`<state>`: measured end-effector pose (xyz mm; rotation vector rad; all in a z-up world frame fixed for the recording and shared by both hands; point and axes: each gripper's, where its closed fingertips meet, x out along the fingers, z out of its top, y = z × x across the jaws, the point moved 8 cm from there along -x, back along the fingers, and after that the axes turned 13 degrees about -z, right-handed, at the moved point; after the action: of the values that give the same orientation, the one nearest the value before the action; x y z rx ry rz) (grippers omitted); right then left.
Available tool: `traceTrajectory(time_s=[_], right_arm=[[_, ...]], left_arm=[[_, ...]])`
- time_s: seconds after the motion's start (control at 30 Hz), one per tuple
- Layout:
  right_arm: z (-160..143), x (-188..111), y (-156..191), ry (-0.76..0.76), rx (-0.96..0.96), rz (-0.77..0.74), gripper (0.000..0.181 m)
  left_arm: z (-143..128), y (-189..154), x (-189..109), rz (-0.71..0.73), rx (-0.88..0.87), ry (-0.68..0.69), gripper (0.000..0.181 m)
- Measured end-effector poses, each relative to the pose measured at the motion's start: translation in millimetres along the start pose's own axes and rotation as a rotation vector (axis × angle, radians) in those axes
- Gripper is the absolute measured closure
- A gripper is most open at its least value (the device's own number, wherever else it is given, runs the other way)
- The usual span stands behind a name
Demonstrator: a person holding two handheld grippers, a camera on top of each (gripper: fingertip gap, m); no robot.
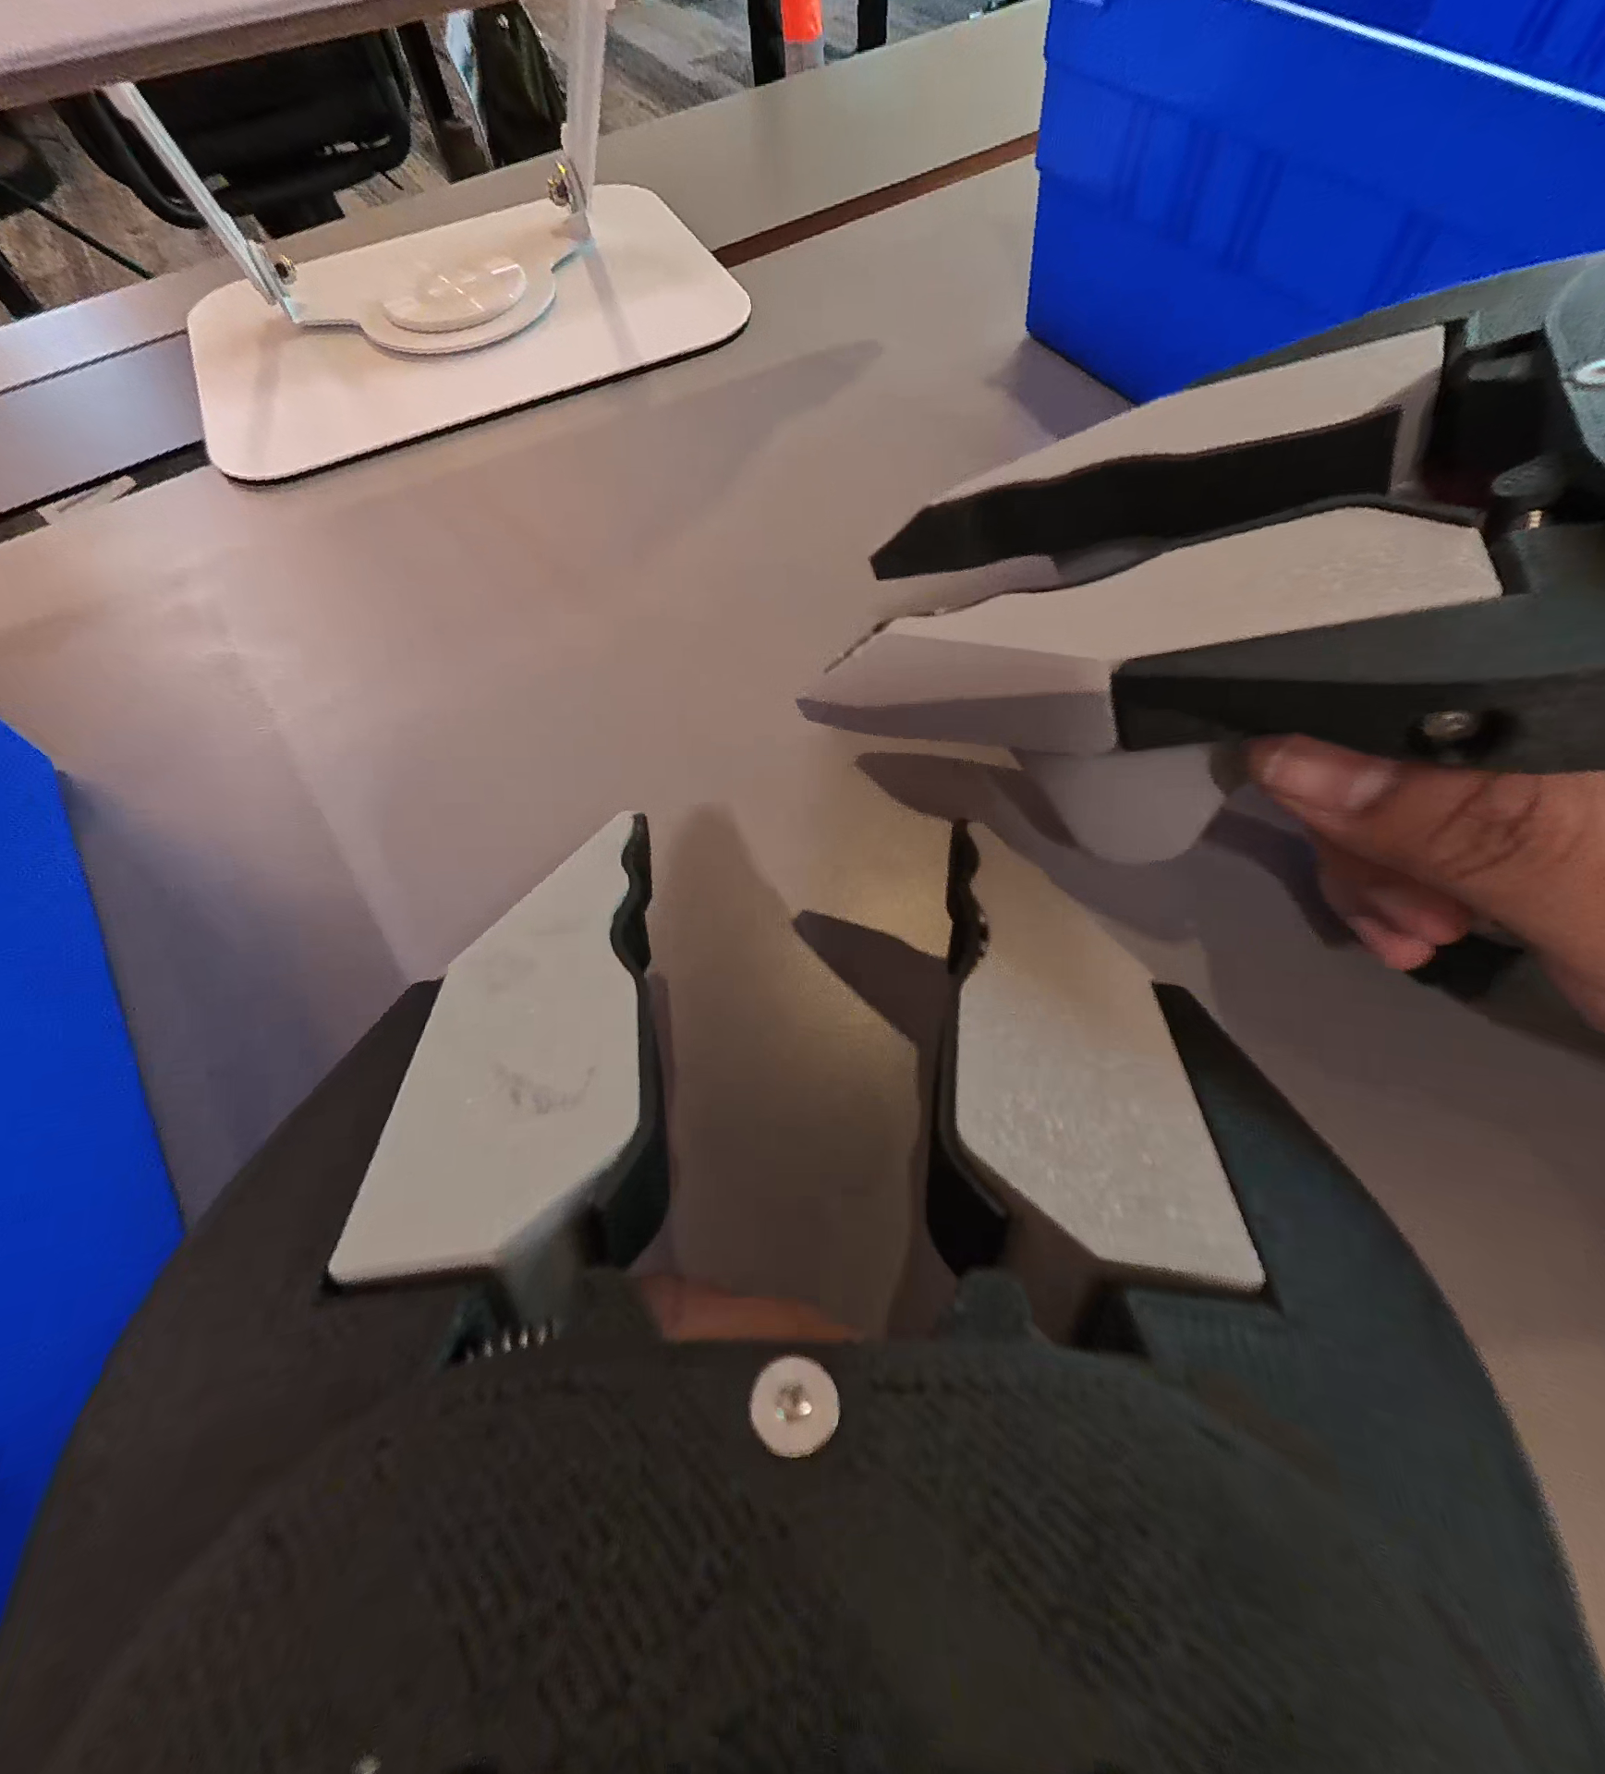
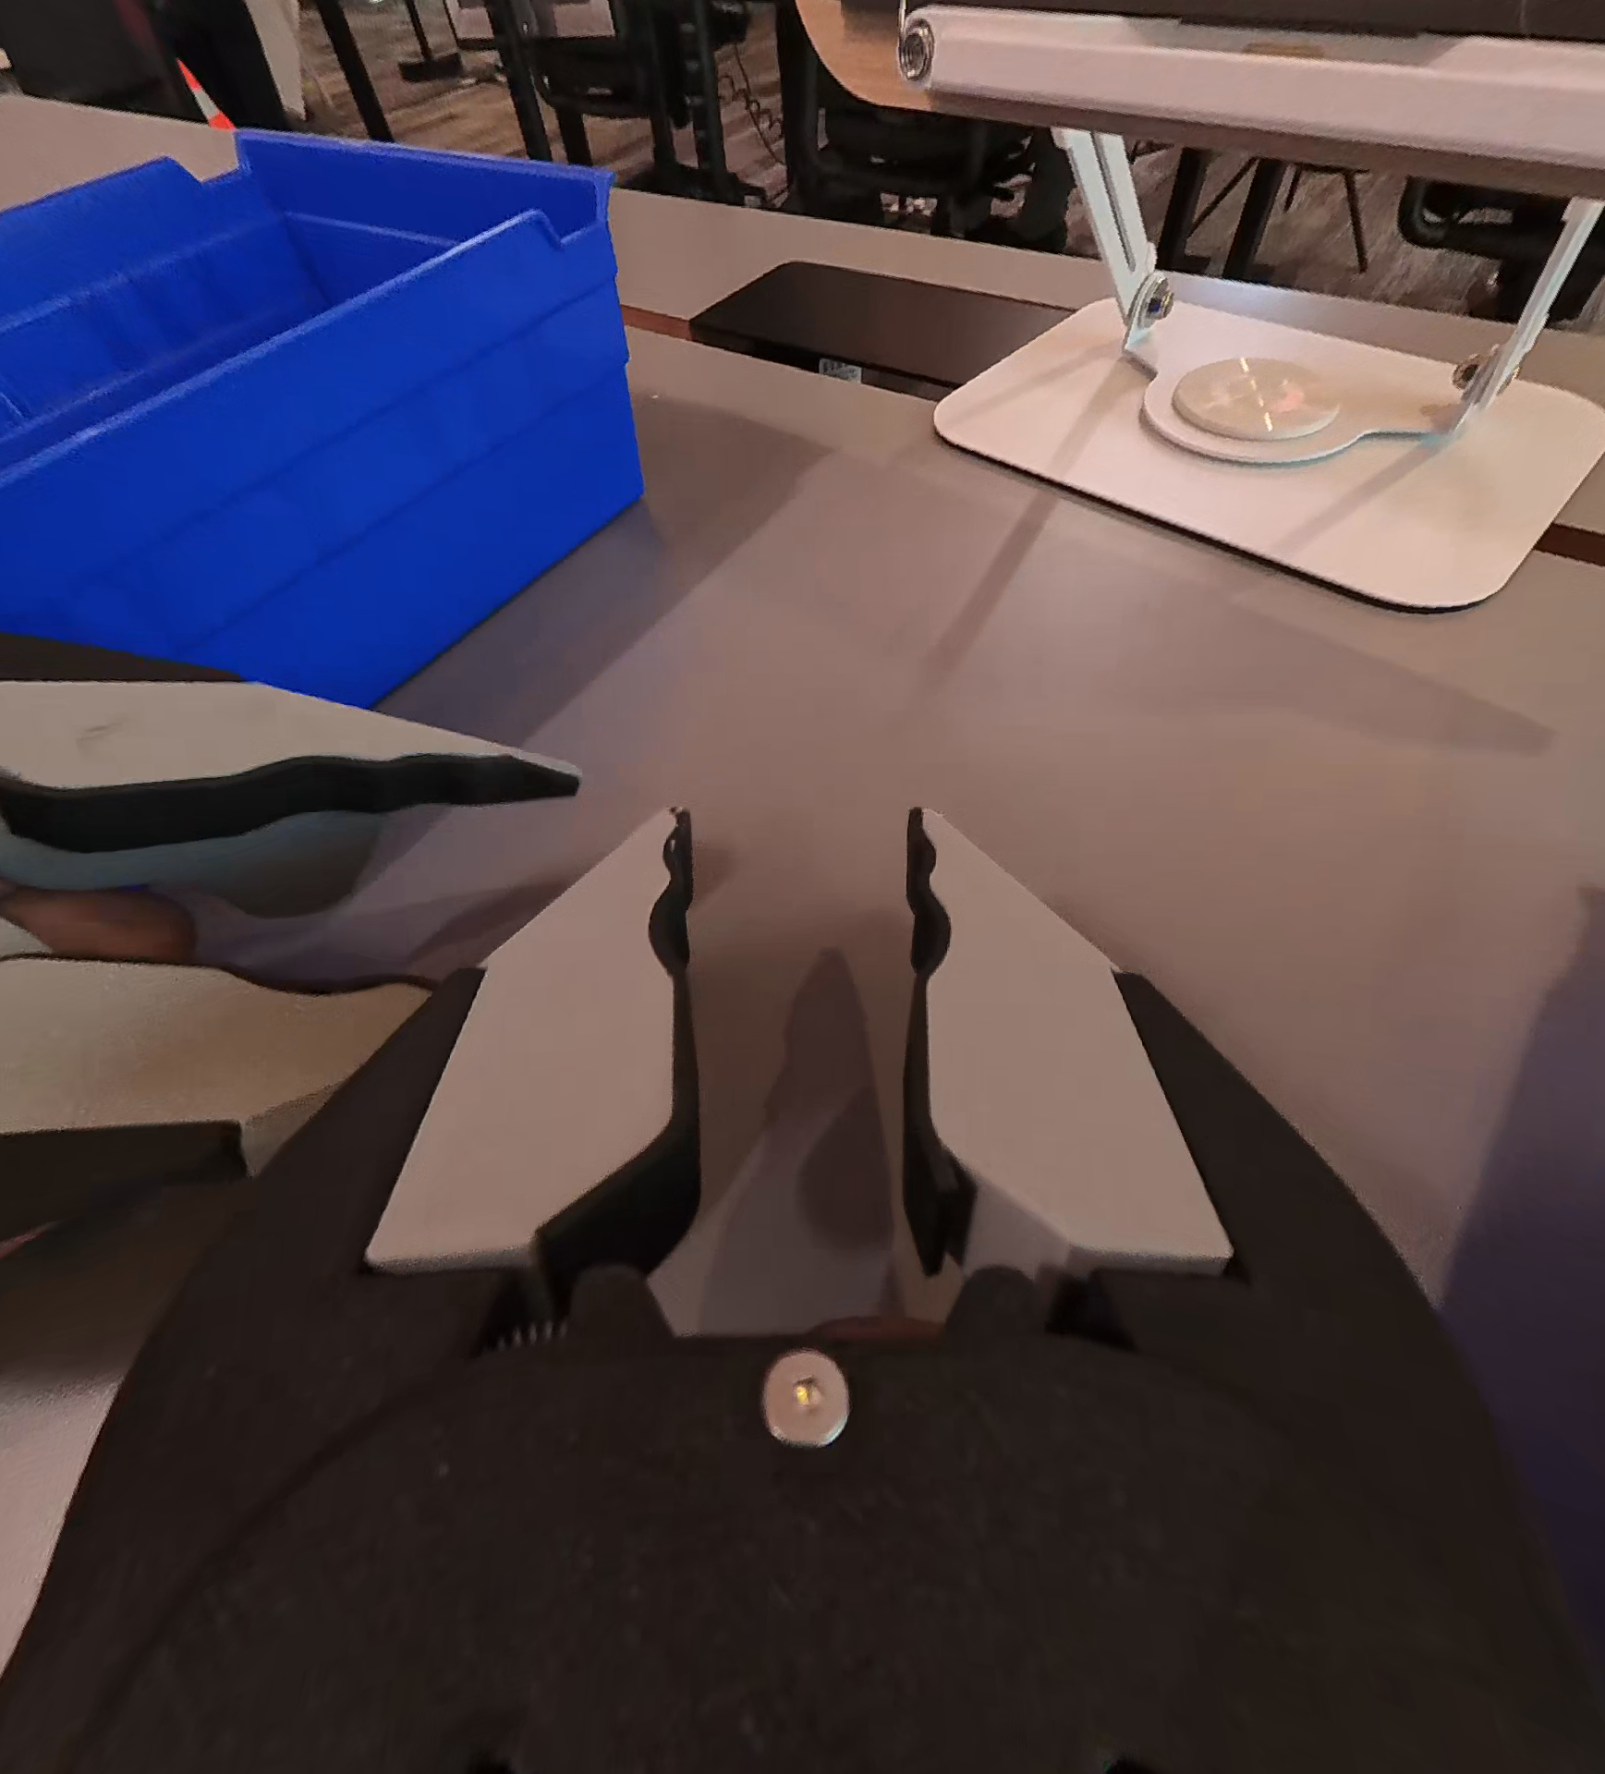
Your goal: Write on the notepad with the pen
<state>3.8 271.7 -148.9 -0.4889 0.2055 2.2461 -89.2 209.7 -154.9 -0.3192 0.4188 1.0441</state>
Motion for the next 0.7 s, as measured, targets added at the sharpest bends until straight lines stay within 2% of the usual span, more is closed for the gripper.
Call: traceTrajectory(time_s=[0.2,0.3,0.53,0.7], right_arm=[[-2.4,0.2,-0.8,0.026,-0.006,0.009,0.137],[-0.4,3.9,0.7,0.018,-0.02,0.018,0.135],[0.2,10.2,3.1,0.037,-0.047,0.02,0.131],[2.9,4.0,1.9,-0.028,-0.019,0.009,0.132]], left_arm=[[-0.3,4.4,-1.6,-0.031,-0.044,-0.019,0.12],[1.4,0.2,-4.5,-0.058,0.016,-0.047,0.115],[1.6,-5.8,-6.5,-0.033,0.072,-0.05,0.115],[0.7,-14.4,-5.5,-0.058,0.099,-0.044,0.117]])
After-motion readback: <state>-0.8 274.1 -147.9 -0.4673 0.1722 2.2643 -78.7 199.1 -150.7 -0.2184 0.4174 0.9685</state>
